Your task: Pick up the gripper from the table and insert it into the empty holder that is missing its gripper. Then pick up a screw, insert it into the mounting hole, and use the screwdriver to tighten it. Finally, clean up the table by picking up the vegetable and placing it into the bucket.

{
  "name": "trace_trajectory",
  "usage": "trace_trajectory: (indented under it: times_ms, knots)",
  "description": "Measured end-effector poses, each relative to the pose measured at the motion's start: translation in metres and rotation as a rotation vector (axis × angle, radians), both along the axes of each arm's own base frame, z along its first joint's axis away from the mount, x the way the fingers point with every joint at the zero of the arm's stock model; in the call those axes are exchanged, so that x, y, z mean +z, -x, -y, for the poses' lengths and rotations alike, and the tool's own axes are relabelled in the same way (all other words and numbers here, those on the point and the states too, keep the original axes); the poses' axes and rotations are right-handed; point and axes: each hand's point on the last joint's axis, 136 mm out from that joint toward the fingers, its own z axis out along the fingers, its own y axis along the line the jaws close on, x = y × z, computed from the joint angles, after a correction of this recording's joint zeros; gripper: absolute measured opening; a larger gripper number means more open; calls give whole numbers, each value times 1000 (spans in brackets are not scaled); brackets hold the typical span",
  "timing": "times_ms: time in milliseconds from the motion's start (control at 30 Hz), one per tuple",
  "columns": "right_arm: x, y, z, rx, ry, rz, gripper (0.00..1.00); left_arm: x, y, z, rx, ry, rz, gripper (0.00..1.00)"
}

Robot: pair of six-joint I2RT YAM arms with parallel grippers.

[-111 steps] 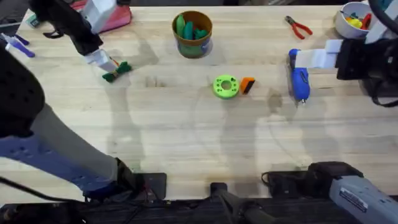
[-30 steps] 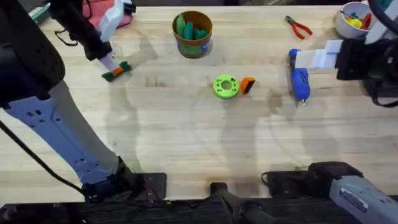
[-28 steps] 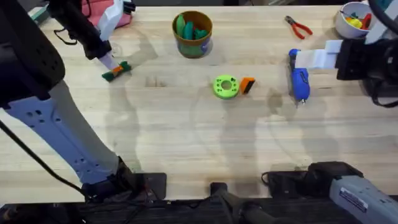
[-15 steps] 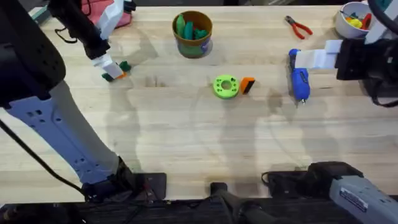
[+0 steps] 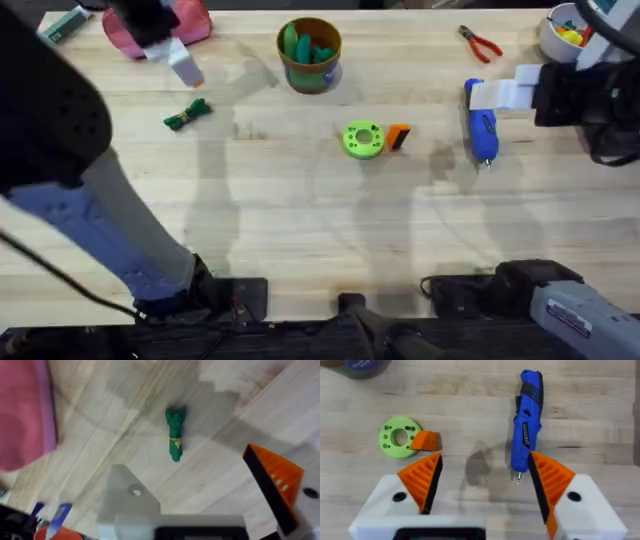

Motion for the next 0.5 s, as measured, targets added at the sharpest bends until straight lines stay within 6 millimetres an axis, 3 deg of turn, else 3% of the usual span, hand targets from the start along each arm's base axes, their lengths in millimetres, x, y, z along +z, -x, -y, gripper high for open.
trace_trajectory:
  times_ms: [267, 367, 500]
  knots:
    - [0, 0, 0, 0, 0, 1, 994, 79, 32, 4, 93, -24, 178, 989]
    - [0, 0, 0, 0, 0, 0, 994, 85, 55, 7, 128, -19, 191, 989]
    - [0, 0, 0, 0, 0, 0, 994, 75, 76, 12, 213, 7, 198, 988]
